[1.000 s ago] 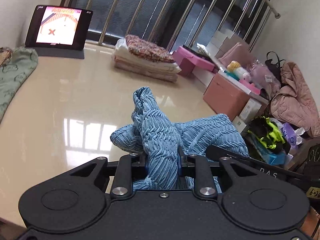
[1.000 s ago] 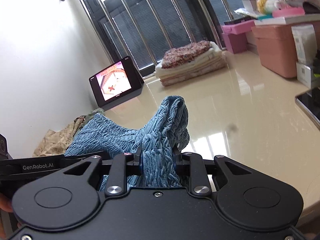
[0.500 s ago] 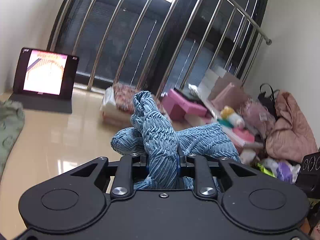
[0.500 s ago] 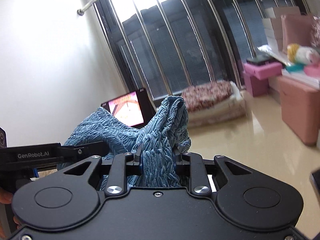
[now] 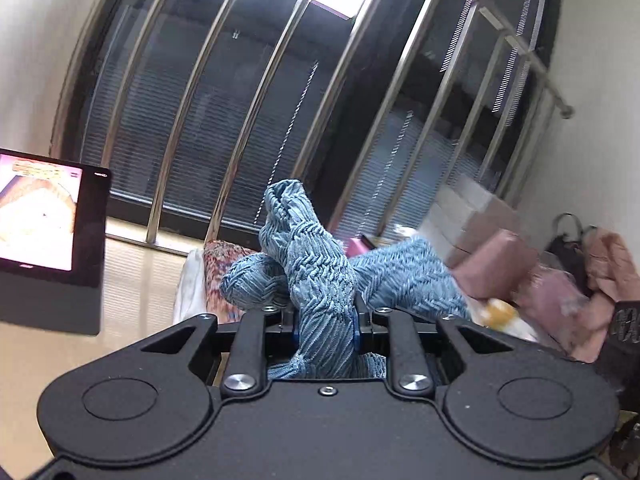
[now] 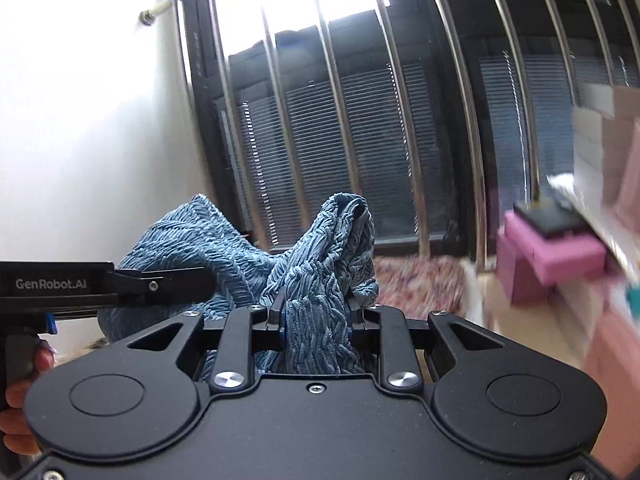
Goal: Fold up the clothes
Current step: 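Lift the folded garment with both grippers and carry it to the clothes stack, then lower the garment onto the clothes stack and open both grippers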
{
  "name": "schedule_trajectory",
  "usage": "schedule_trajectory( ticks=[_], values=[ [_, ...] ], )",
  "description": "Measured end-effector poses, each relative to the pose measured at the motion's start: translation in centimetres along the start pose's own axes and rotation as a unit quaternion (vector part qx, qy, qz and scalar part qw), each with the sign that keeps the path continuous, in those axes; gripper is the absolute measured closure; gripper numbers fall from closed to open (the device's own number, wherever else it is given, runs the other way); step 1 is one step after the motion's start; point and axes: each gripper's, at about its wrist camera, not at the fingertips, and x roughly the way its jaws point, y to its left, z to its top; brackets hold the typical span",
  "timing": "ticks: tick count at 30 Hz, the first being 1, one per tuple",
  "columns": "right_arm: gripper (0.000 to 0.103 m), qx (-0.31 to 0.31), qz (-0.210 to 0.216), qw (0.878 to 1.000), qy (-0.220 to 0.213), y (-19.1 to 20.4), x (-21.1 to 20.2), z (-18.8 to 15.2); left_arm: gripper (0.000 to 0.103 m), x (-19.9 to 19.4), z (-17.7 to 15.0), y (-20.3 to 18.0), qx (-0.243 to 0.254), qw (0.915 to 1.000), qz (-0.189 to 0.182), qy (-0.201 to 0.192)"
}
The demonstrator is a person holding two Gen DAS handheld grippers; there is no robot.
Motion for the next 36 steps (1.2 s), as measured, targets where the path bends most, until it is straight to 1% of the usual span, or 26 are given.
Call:
schedule_trajectory(
  ticks=[3,5,7,11,14,17,20,22,24,25,26,27,28,29,30,32,33,34,35,36],
  values=[
    [0.078,-0.005,-0.016,1.0,0.007,-1.5,4.7,1.4,0.081,5.5,1.2,0.7,-0.005,0.9999,0.01,0.006],
    [0.078,0.003,-0.022,1.0,0.015,-2.8,8.0,1.8,0.081,9.2,1.9,1.2,0.005,0.9997,0.021,0.01],
    [0.078,0.015,-0.024,0.999,0.024,-4.4,11.5,2.2,0.081,12.7,2.3,1.9,0.019,0.9991,0.033,0.018],
    [0.078,0.033,-0.033,0.998,0.036,-7.1,17.6,2.2,0.081,18.4,2.4,4.0,0.013,0.9985,0.045,0.028],
    [0.078,0.044,-0.037,0.997,0.05,-8.8,21.0,1.4,0.082,21.4,1.7,5.6,0.009,0.9982,0.049,0.035],
    [0.078,0.057,-0.039,0.996,0.061,-10.5,23.4,0.4,0.081,23.3,0.8,7.1,0.0,0.9977,0.053,0.042],
    [0.078,0.074,-0.049,0.993,0.077,-12.0,25.1,-0.9,0.08,24.4,-0.1,9.3,-0.029,0.9965,0.054,0.057],
    [0.077,0.095,-0.056,0.99,0.09,-13.3,25.9,-2.1,0.076,24.6,-0.7,10.6,-0.055,0.995,0.048,0.068],
    [0.073,0.138,-0.049,0.984,0.1,-14.8,26.1,-3.3,0.067,24.5,-1.1,11.8,-0.081,0.9931,0.039,0.075],
    [0.064,0.159,-0.044,0.982,0.096,-15.4,26.0,-3.8,0.062,24.3,-1.2,12.3,-0.094,0.9919,0.036,0.077],
    [0.058,0.175,-0.039,0.98,0.089,-15.9,25.7,-4.1,0.057,23.9,-1.0,12.6,-0.106,0.9915,0.031,0.068],
    [0.054,0.184,-0.04,0.979,0.079,-16.2,25.1,-4.1,0.052,23.2,-0.7,12.7,-0.112,0.9919,0.031,0.05],
    [0.047,0.189,-0.043,0.979,0.066,-16.4,24.5,-4.0,0.039,22.2,-0.3,12.6,-0.113,0.9928,0.035,0.022],
    [0.043,0.189,-0.05,0.979,0.051,-16.4,23.8,-3.8,0.033,21.3,0.0,12.2,-0.106,0.9935,0.04,-0.009],
    [0.043,0.182,-0.059,0.981,0.031,-16.1,23.0,-3.5,0.033,20.4,0.4,11.8,-0.093,0.9939,0.041,-0.043],
    [0.042,0.146,-0.079,0.986,-0.012,-14.9,21.6,-2.8,0.036,19.3,1.2,10.5,-0.058,0.9944,0.031,-0.082],
    [0.042,0.121,-0.083,0.989,-0.033,-13.9,21.0,-2.5,0.038,19.6,1.2,9.5,-0.039,0.9959,0.033,-0.075],
    [0.045,0.094,-0.078,0.991,-0.048,-12.8,20.8,-2.3,0.052,19.8,1.3,8.6,-0.019,0.9969,0.034,-0.069],
    [0.056,0.071,-0.067,0.994,-0.053,-11.7,20.9,-2.2,0.065,20.1,1.3,7.7,0.001,0.9974,0.037,-0.061],
    [0.064,0.055,-0.061,0.995,-0.046,-10.6,21.3,-2.3,0.07,21.0,0.9,6.7,0.031,0.9964,0.066,-0.042]
  ],
)
